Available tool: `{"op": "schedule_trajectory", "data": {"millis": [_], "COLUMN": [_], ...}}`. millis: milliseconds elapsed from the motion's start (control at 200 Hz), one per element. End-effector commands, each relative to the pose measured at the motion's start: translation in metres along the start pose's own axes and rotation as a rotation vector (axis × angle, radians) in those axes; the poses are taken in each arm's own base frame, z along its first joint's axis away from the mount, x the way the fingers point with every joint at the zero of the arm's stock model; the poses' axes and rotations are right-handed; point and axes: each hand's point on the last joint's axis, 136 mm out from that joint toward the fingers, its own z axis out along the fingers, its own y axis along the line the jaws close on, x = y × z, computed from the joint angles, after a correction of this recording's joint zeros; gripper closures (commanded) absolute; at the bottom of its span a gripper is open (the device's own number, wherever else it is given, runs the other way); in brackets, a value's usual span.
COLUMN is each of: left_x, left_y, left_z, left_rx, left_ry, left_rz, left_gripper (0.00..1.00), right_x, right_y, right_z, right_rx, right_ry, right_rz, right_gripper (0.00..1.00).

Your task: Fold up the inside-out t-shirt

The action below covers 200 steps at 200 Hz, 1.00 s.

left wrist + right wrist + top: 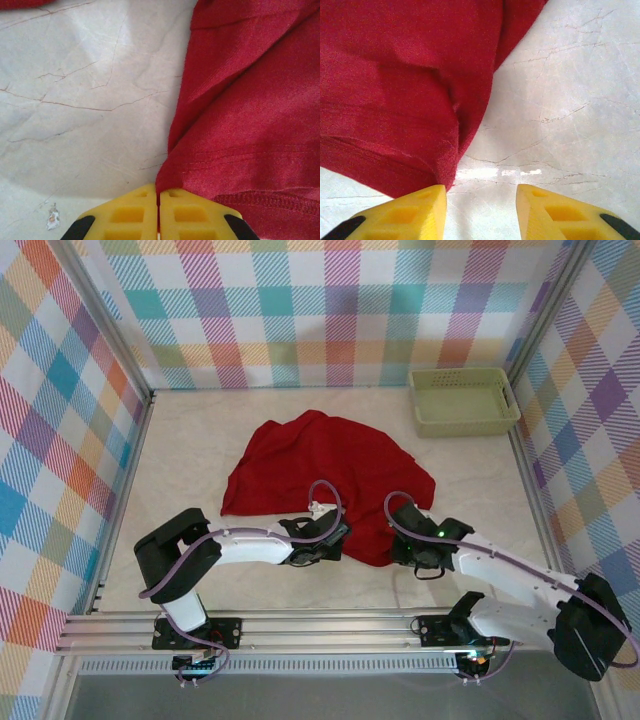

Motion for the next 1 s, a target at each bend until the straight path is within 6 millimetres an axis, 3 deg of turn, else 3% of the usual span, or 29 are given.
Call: {"op": "schedule_trajectory", "data": {"millis": [0, 300, 680, 785, 895, 995], "left_x": [-0.001, 0.0, -0.002, -0.002, -0.002, -0.001], "left_y": [0.008, 0.01, 0.007, 0.007, 0.007, 0.008], "left_z": [0.0, 0.001, 0.003, 0.002, 0.002, 0.002], "left_rx": [-0.017, -0.019, -0.009, -0.01, -0.004, -0.006], "left_ry": [-0.011, -0.011, -0.008, -0.012, -0.012, -0.012], "left_rz": [-0.022, -0.026, -0.024, -0.024, -0.025, -0.029], "left_gripper": [0.9, 0.86, 0.84, 0.84, 0.85, 0.86], "right_x": [-0.007, -0.006, -0.013, -0.009, -0.002, 0.004], "right_y": [0.001, 0.039, 0.038, 0.034, 0.021, 0.017], "right_z": [0.002, 0.01, 0.013, 0.018, 0.021, 0.018], "right_rx": [0.003, -0.171, -0.09, -0.057, 0.016, 0.031], "right_ry": [0.014, 0.056, 0.045, 0.07, 0.088, 0.092], "right_rz": [-0.009, -0.019, -0.087, -0.086, -0.093, -0.108], "right_gripper": [0.57, 0.59, 0.65, 0.79, 0.81, 0.92]}}
